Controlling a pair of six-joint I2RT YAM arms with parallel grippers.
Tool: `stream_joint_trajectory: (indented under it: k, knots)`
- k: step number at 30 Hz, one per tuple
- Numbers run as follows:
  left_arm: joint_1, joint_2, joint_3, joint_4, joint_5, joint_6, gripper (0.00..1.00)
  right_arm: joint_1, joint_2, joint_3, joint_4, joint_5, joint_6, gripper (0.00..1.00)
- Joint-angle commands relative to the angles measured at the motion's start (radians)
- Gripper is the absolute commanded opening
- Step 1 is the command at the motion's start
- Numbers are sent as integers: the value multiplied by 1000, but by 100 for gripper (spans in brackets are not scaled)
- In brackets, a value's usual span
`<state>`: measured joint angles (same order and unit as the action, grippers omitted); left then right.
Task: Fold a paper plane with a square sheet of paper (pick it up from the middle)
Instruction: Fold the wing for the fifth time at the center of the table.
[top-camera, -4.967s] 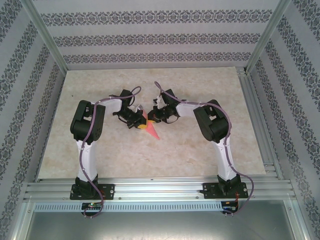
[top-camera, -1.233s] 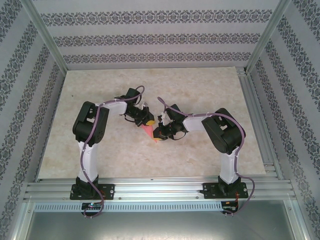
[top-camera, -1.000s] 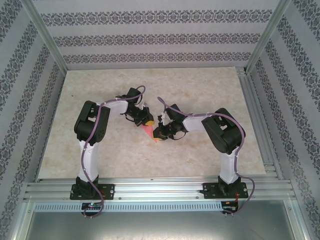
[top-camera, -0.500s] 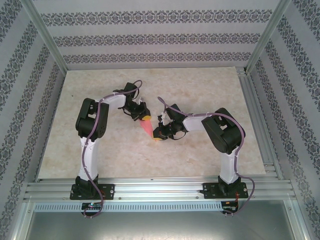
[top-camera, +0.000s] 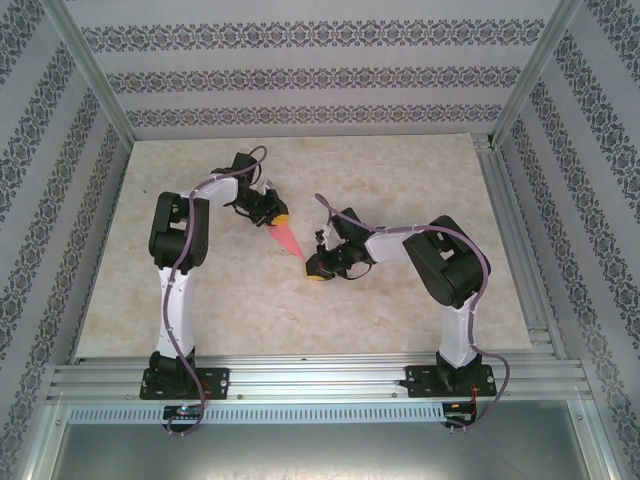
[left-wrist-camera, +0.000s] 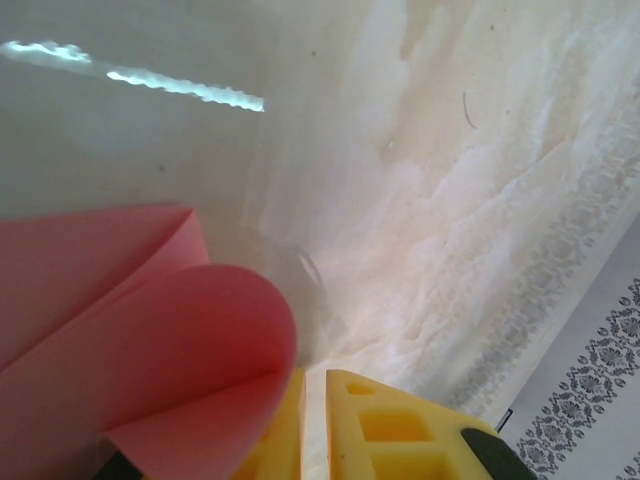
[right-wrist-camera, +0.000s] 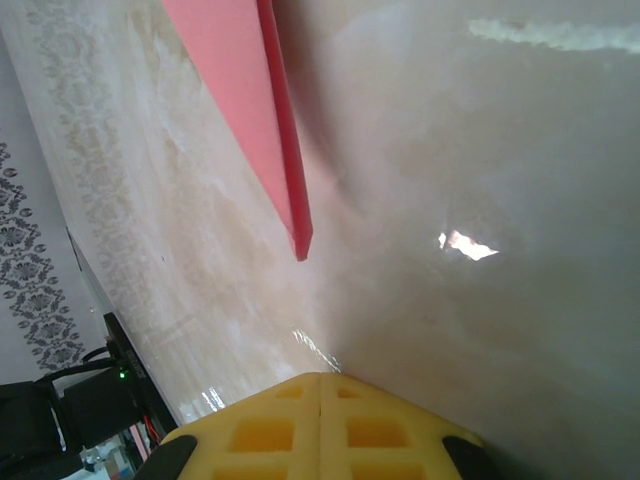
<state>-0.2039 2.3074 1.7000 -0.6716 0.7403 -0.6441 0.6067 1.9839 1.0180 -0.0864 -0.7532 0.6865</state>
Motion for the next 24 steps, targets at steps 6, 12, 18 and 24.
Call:
stream_joint_trajectory:
  k: [6, 12, 18, 24]
  knots:
    - [-5, -4, -39, -9, 34, 60, 15, -18, -30, 145, -58, 75, 17, 0]
    - [-5, 12, -22, -14, 38, 58, 15, -8, 115, 323, -65, 55, 33, 0]
    - [-5, 18, -16, -26, 35, 70, 15, -7, 214, 403, -95, 75, 27, 0]
    - [-5, 25, 3, -46, 36, 82, 15, -4, 283, 386, -138, 100, 4, 0]
